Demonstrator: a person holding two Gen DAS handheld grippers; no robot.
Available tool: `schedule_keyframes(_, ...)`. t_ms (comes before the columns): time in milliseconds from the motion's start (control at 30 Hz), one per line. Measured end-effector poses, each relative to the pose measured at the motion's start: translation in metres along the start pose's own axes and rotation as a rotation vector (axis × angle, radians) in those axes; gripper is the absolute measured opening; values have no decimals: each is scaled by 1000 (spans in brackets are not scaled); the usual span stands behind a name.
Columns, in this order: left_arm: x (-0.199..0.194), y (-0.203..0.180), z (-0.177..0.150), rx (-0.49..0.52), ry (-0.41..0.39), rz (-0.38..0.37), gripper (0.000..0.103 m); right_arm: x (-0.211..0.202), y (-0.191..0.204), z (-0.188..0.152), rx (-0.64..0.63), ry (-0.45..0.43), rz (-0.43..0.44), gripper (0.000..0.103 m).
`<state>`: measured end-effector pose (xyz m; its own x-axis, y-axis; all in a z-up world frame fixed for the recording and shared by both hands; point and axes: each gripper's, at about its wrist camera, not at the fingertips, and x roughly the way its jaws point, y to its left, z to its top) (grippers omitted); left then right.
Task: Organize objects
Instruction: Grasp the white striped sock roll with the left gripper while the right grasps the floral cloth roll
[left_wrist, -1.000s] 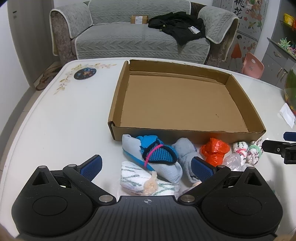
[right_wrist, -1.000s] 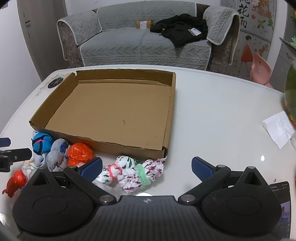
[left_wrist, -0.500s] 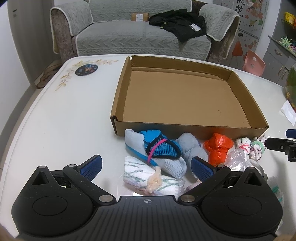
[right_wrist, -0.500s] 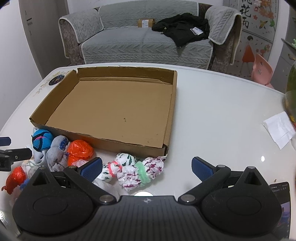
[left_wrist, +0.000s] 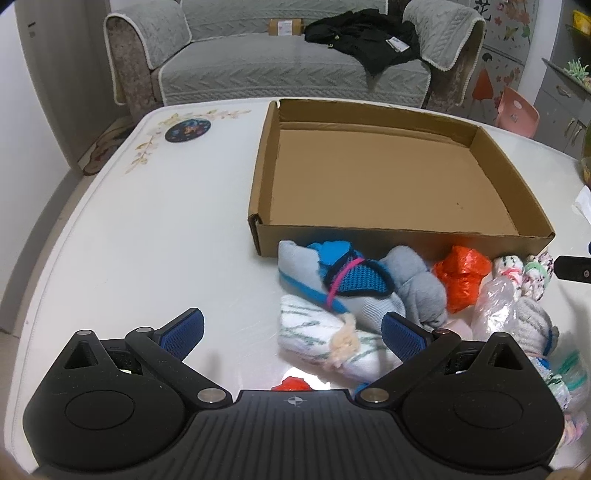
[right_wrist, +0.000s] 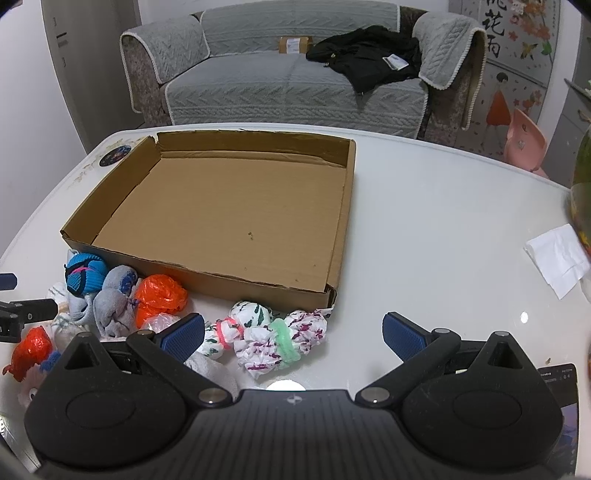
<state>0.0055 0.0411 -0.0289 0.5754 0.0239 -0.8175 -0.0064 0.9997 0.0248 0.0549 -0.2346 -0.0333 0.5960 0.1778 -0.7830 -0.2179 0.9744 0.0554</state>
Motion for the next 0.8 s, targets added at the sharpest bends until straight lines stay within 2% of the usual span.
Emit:
schedule_keyframes(267,4,-9,-5,45,17,-35,103,2,1,-1,-17,10,4,102)
schedule_keyframes(500,14,-6,-7,46,31,-61,103,2,-4,-5,-33,10,7,102)
schedule_keyframes(733,13,-5,-10,84,9,-83,103,-4,-17,-17,-147,-95,94,102)
schedule_keyframes(800,13,-5,-11,89,4,-97,103,-4,-21,-21,-174,-101,88,102)
